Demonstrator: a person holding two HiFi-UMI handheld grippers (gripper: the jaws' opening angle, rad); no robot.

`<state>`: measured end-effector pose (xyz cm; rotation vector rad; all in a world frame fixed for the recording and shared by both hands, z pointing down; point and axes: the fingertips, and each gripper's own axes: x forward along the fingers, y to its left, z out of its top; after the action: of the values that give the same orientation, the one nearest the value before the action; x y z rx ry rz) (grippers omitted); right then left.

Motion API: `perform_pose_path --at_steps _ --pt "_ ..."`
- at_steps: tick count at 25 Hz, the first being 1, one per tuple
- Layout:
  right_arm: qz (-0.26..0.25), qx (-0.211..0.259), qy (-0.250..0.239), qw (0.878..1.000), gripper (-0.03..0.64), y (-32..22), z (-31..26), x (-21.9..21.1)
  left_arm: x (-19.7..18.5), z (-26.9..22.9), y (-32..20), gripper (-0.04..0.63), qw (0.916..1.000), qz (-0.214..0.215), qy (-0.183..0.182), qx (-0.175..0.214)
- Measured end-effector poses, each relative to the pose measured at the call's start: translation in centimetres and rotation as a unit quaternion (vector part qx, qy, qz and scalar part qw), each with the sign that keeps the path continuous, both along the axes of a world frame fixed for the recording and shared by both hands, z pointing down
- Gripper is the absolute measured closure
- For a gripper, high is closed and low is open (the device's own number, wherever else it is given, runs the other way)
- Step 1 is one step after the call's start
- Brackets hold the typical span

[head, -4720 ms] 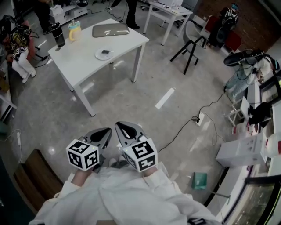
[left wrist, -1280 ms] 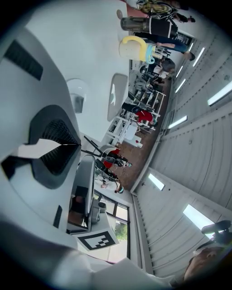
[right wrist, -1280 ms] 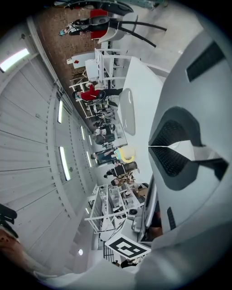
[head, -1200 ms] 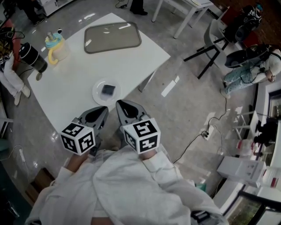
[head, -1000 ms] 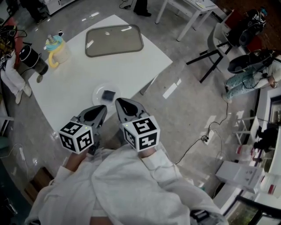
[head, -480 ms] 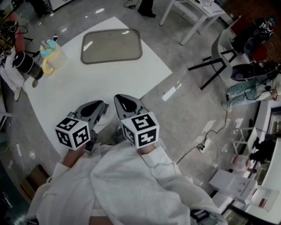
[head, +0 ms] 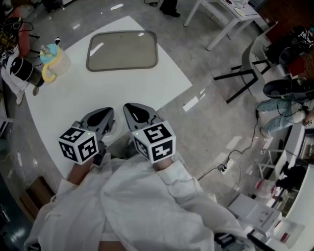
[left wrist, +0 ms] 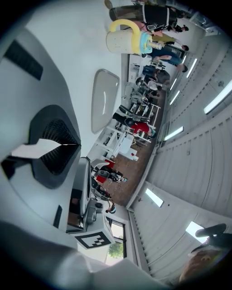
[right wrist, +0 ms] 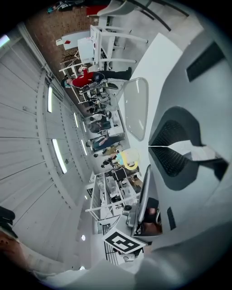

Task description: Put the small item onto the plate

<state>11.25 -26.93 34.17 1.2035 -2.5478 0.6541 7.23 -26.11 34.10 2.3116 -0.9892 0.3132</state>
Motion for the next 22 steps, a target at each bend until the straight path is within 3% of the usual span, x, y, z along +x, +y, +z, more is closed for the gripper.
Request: perform_pose_path --at_steps 11,22 --pt "-0.030 -0.026 0.004 0.999 0.600 0.5 2.0 -2.1 -1.5 1.5 0.4 0.584 0.9996 -0.012 -0.005 -0.024" --pt "-0.010 -0.038 0.016 0.999 0.600 -0.1 1.8 -3.2 -3.6 2.2 0.5 0.584 0.9993 0.007 -0.001 -0.037"
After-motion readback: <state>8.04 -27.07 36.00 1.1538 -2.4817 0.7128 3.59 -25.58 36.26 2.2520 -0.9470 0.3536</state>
